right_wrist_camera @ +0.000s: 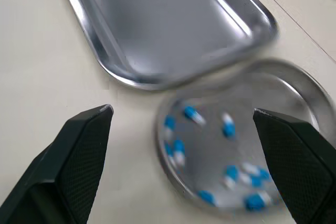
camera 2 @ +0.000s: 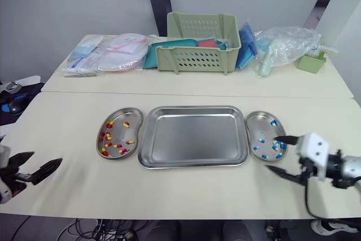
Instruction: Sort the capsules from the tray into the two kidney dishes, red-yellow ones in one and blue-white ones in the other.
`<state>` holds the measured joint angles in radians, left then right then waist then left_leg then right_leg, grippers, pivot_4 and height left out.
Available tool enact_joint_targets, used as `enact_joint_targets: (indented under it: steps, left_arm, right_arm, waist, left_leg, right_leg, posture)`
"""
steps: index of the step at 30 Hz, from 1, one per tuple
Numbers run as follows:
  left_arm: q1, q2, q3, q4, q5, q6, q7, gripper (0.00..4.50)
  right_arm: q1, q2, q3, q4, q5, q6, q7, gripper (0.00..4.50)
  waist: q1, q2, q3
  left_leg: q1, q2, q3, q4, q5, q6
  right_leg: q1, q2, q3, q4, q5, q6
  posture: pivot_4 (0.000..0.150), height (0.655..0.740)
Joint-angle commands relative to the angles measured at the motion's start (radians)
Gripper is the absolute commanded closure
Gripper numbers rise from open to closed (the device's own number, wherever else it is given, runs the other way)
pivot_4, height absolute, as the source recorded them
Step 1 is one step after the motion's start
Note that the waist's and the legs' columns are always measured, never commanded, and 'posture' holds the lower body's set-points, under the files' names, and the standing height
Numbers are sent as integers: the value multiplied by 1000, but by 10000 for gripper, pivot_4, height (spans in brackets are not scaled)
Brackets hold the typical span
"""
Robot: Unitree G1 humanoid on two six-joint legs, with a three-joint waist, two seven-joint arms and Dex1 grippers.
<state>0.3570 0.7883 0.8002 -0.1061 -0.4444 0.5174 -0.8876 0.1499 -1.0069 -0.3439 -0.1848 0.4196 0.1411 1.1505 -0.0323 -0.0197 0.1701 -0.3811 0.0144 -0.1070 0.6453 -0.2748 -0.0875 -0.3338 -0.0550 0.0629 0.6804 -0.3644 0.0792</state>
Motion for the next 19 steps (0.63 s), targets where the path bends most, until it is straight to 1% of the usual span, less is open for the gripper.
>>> enact_joint_targets:
  steps: [1, 3, 5, 8, 12, 16, 19]
  left_arm:
    - [44, 55, 45, 34, 1, -58, -84, 645]
    - [77, 84, 36, 62, 44, -91, -91, 645]
    - [108, 117, 23, 73, 76, -85, -95, 645]
    - [109, 132, 19, 92, 99, -115, -86, 645]
    - [96, 143, 8, 110, 119, -124, -78, 645]
    - [65, 158, 2, 122, 116, -106, -81, 645]
    - [42, 159, -9, 128, 112, -127, -95, 645]
  right_arm:
    - [-52, -61, -54, 93, 21, -8, 81, 0]
    - [-101, -107, -52, 171, 6, -17, 123, 0]
    - [-155, -151, -42, 239, -19, -39, 157, 0]
    - [-209, -186, -13, 312, -48, -79, 201, 0]
    - [-237, -190, 9, 369, -67, -113, 240, 0]
    - [-235, -182, 15, 379, -73, -127, 250, 0]
    - [-230, -174, 15, 382, -79, -137, 251, 0]
  waist:
    - [0, 0, 0]
    - [0, 1, 0]
    - [-2, 2, 1]
    - [-3, 3, 2]
    - [-3, 3, 2]
    - [-3, 5, 3]
    - [-3, 5, 3]
  left_leg:
    - [0, 0, 0, 0, 0, 0]
    - [0, 0, 0, 0, 0, 0]
    - [0, 0, 1, 0, 0, 0]
    - [0, 0, 1, 0, 0, 0]
    - [0, 1, 1, -1, 0, 0]
    - [0, 1, 2, 0, 0, 0]
    - [0, 1, 2, 0, 0, 0]
  right_leg:
    - [0, 0, 0, 0, 0, 0]
    - [0, 0, 0, 0, 0, 0]
    - [0, 0, 1, 0, 0, 0]
    - [-1, 0, 1, 0, 0, 0]
    - [-1, 0, 0, 0, 0, 0]
    - [-1, 0, 1, 0, 0, 0]
    - [-1, 0, 1, 0, 0, 0]
  posture:
    - [1500, 7400]
    - [1500, 7400]
    - [1500, 7400]
    - [1500, 7400]
    - [1500, 7400]
    - [1500, 7400]
    - [1500, 7400]
